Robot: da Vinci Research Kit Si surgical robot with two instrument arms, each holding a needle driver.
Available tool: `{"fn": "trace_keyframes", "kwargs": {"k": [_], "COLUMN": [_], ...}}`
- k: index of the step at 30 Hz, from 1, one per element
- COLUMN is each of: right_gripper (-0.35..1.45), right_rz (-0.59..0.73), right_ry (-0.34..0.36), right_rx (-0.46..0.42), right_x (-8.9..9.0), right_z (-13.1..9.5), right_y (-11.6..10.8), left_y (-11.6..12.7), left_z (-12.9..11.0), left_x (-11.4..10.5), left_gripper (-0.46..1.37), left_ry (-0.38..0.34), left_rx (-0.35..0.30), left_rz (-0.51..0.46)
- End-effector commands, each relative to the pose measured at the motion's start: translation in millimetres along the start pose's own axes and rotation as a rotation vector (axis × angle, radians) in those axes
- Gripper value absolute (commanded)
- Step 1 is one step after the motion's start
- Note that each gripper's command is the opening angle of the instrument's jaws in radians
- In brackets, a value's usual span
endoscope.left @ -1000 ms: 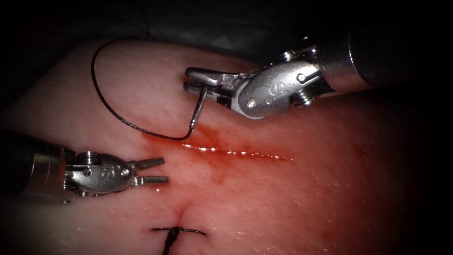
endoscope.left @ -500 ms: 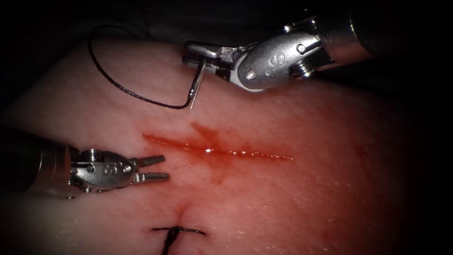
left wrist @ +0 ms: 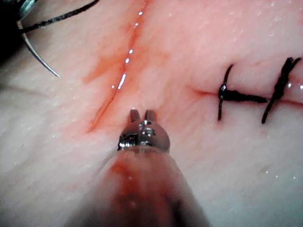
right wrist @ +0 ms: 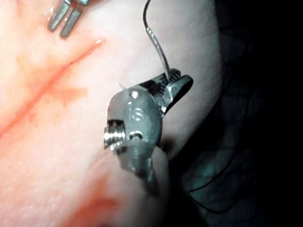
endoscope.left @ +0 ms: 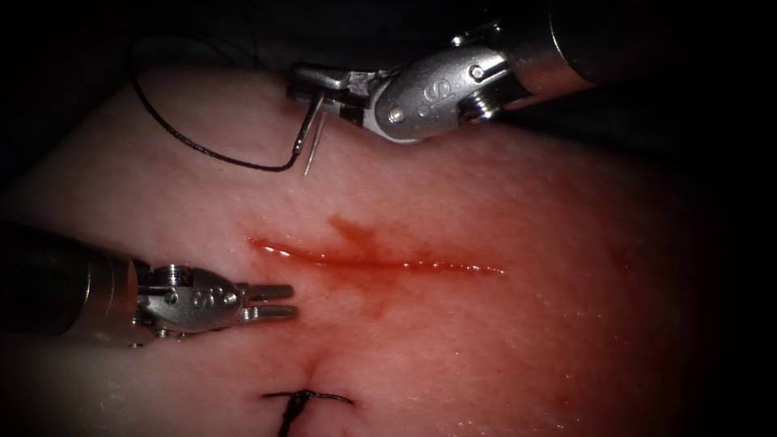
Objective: Wound Closure
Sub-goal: Throw the needle through the top side of the incision with the right tool
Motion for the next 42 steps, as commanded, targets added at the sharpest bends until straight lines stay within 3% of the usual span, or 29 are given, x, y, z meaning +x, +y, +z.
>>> {"fn": "trace_keyframes", "kwargs": {"k": [1, 12, 22, 42], "right_gripper": [-0.35, -0.35, -0.35, -0.35], "right_rz": [0.001, 0.008, 0.005, -0.018], "right_ry": [-0.001, -0.005, -0.005, -0.005], "right_rx": [0.002, -0.003, 0.001, 0.010], "right_x": [-0.2, -1.8, -1.8, -2.8], "right_z": [0.1, 1.2, 1.1, 0.5], "right_y": [-0.2, -3.0, -3.4, -5.0], "left_y": [0.0, 0.3, 0.0, -0.1], "left_z": [-0.1, 0.8, 0.6, 0.1], "left_x": [-0.1, -1.5, -1.3, -0.9], "left_gripper": [0.07, 0.06, 0.18, 0.21], "left_ry": [-0.003, -0.058, -0.057, -0.058], "left_rx": [-0.004, -0.025, -0.030, -0.036], "left_rz": [0.001, -0.011, -0.010, -0.013]}}
